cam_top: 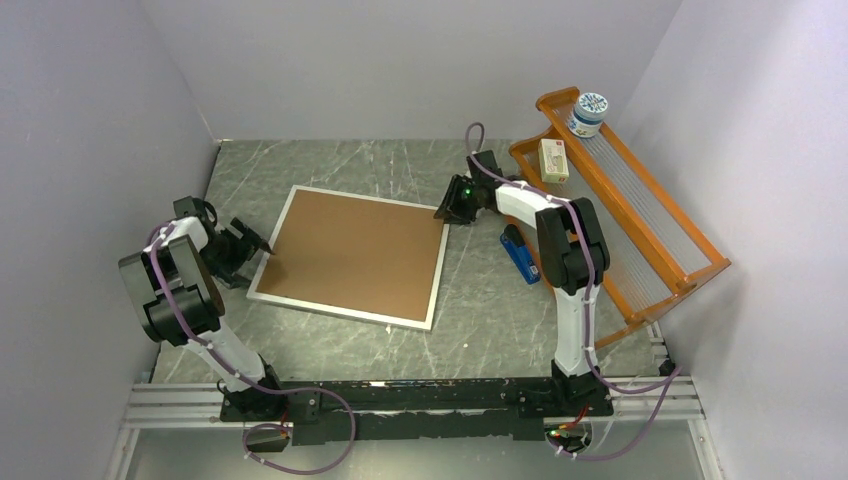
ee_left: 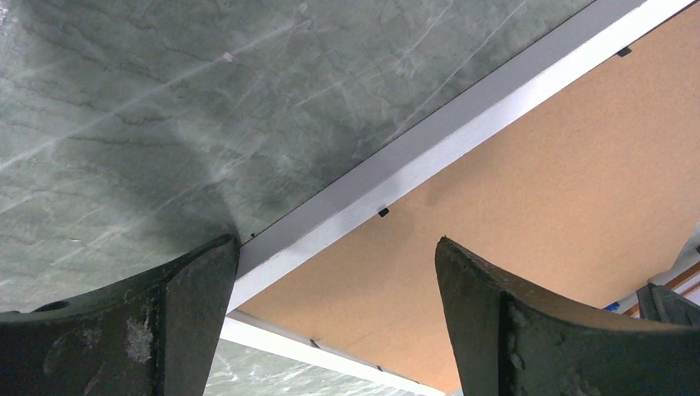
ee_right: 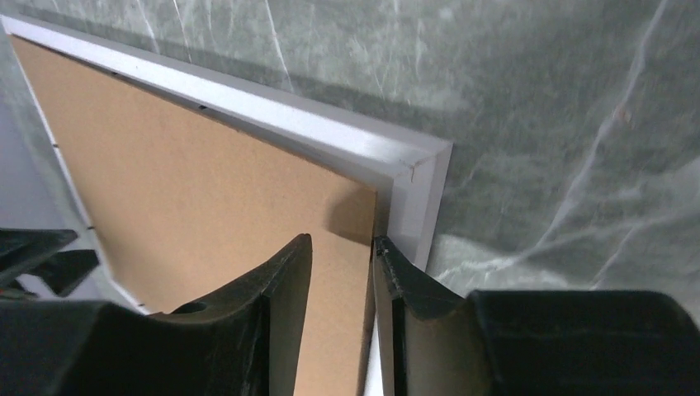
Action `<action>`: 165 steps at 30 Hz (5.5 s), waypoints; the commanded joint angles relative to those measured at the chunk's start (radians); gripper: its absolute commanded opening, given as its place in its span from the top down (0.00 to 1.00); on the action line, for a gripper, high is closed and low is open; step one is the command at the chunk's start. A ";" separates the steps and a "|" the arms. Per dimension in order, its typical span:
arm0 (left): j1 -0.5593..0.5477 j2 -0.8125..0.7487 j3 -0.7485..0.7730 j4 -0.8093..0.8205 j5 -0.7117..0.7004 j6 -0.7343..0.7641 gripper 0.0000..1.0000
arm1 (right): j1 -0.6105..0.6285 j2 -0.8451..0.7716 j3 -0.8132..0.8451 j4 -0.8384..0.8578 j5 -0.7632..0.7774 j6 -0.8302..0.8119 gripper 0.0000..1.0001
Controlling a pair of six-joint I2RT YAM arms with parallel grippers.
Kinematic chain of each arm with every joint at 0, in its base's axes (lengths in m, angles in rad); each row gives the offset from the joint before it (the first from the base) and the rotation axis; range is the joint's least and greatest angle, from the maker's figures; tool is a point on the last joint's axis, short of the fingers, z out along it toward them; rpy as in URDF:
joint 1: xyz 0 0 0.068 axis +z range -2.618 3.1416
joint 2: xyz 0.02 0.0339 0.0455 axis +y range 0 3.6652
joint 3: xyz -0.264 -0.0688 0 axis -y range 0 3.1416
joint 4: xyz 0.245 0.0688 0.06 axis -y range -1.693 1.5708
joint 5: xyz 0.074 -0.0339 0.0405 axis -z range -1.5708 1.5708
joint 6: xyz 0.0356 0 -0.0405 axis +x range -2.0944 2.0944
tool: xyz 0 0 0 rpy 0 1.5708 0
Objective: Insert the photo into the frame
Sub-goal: Adjust the photo frame item on the photo frame.
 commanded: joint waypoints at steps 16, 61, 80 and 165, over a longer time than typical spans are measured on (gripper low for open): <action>-0.005 0.011 0.025 0.066 0.145 0.013 0.06 | 0.015 -0.176 -0.392 0.806 -0.413 0.470 0.60; -1.111 -0.028 0.456 -0.075 -0.341 0.284 0.05 | 0.017 -0.226 -0.270 0.285 -0.253 0.319 0.78; -1.295 0.250 0.674 -0.282 -0.634 0.272 0.05 | 0.009 -0.252 -0.242 0.266 -0.311 0.419 0.73; -1.256 0.187 0.811 -0.408 -0.664 0.047 0.97 | 0.467 -0.426 -0.507 -0.010 0.475 0.321 0.31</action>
